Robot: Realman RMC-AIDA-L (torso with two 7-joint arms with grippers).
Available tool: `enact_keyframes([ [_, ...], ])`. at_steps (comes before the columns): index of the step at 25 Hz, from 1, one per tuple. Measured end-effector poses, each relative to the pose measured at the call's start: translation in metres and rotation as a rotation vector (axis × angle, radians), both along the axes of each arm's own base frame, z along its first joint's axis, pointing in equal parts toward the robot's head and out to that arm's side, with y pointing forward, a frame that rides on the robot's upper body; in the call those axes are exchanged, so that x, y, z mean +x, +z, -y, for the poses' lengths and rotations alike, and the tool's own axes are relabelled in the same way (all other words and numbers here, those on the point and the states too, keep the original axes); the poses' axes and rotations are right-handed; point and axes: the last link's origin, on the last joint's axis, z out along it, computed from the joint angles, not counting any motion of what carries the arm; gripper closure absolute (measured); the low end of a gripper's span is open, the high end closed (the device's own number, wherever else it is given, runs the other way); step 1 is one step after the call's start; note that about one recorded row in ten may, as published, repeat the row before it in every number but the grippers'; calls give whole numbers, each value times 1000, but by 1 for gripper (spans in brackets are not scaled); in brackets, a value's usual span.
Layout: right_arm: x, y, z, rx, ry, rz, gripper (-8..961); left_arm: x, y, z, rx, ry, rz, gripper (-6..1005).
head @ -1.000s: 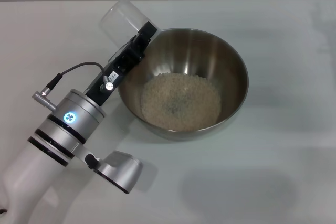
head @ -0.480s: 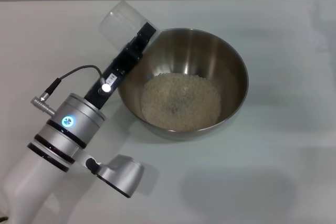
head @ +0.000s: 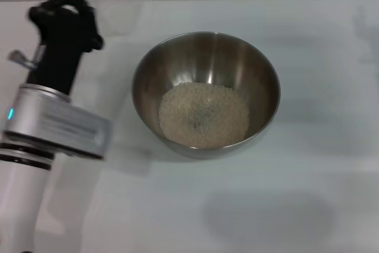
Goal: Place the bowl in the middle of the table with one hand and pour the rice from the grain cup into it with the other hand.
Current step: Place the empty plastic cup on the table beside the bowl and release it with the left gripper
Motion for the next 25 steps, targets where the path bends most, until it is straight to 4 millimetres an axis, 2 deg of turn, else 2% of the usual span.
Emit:
enact_keyframes([
  [5,0,-2,1,-3,0,-5,387,-23,9,-5,-68,121,358,927],
  [6,-1,-3,1,-6,2,-7,387,-34,10,-7,-87,179,467,926],
  [8,-1,-4,1,-7,3,-7,387,-39,10,-7,-93,199,497,924],
  [14,-2,-5,1,-10,6,-8,387,-79,8,-8,-162,355,691,919],
  [21,-3,-5,0,-12,8,-7,388,-95,2,-8,-222,436,760,913],
  [25,-4,-5,0,-12,10,-7,387,-96,0,-8,-231,446,775,909],
])
